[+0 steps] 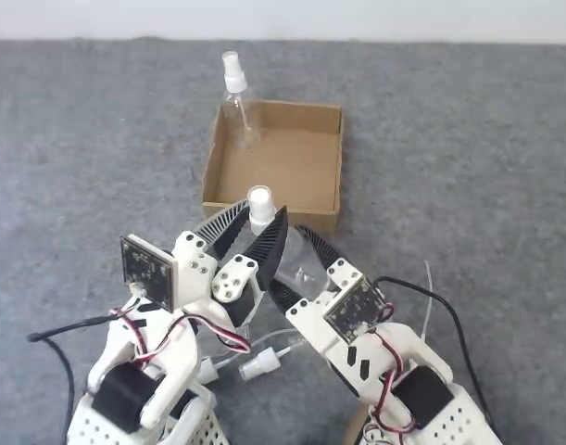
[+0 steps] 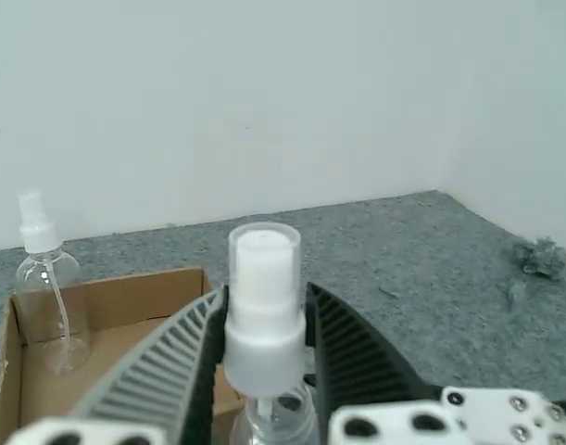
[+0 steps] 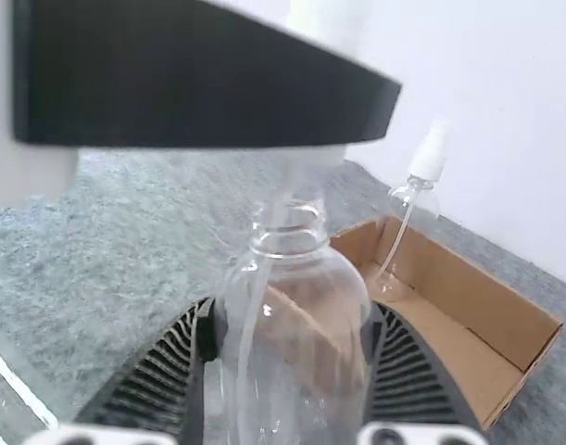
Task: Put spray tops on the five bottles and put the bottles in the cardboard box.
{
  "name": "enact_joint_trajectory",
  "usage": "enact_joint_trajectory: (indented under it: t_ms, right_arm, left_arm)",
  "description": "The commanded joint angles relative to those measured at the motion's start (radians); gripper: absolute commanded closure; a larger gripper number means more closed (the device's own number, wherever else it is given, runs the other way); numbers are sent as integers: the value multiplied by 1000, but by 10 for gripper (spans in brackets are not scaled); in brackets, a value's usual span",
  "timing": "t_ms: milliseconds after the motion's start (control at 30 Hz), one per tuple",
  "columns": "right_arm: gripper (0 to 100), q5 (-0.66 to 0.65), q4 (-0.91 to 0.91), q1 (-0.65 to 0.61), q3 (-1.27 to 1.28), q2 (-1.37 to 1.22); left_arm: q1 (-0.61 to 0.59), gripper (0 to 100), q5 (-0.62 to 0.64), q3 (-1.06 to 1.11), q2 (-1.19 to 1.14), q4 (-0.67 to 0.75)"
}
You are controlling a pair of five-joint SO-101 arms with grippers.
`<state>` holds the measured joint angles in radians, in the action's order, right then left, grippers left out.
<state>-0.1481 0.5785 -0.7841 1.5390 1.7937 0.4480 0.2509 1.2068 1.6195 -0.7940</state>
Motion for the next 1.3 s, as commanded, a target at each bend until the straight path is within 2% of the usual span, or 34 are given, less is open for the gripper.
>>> enact_joint_trajectory:
  t_ms: [0,167,367,767,1067,1267]
  right_arm:
    - [908,12,-51,19,-74,21]
    - [908,9,-58,21,-63,21]
    - [908,6,-58,21,-60,21]
    - [908,12,-56,50,-55,21]
    - [908,6,-58,54,-25,21]
    - [908,5,-58,53,-20,21]
  left_arm:
    - [-8,985,18,-5,11,18]
    - [25,983,17,2,11,18]
    - [21,895,17,4,11,12]
    - [20,810,15,15,12,14]
    - [20,804,15,-16,12,12]
    - [-54,804,15,-42,12,18]
